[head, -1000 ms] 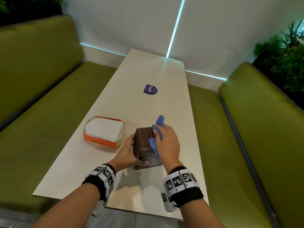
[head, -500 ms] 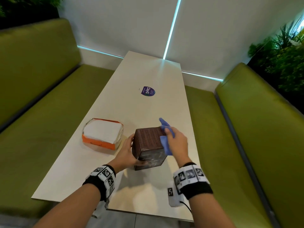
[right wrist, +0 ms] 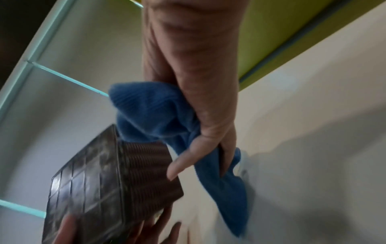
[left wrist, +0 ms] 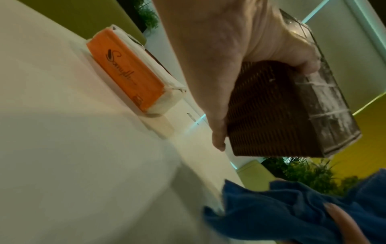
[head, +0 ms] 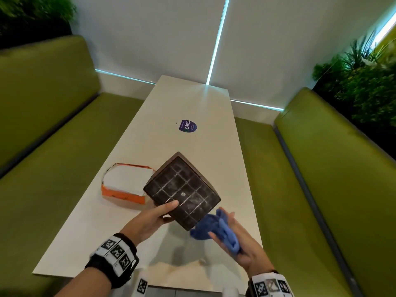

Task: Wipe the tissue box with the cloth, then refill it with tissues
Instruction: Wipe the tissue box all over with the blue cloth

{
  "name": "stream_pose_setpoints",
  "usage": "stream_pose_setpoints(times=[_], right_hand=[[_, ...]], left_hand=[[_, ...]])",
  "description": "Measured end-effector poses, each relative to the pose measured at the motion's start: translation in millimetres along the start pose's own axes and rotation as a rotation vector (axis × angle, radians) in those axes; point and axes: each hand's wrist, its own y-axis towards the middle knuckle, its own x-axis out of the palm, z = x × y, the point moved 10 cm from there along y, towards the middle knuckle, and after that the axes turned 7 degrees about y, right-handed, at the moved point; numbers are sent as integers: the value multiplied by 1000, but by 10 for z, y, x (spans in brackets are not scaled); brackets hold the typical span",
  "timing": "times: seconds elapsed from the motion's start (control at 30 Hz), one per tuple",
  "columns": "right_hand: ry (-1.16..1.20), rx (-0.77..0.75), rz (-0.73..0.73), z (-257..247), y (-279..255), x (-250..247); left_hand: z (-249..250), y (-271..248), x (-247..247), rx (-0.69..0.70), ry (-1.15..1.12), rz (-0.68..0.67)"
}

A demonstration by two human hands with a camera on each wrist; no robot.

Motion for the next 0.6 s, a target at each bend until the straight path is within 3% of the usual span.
stream_pose_setpoints(times=[0.2, 0.37, 0.47, 0.6], right_hand=[[-310, 34, -227, 88, -60, 501], [-491, -121, -213, -190, 20, 450], [-605, -142, -223, -344, -36, 423], [-767, -161, -219, -514, -65, 367]], left_hand=[[25, -40, 237, -38, 42, -54], [123, -91, 216, -33, 196, -104], [185, -130, -28, -51, 205, -68], [417, -166, -100, -24, 407, -86]])
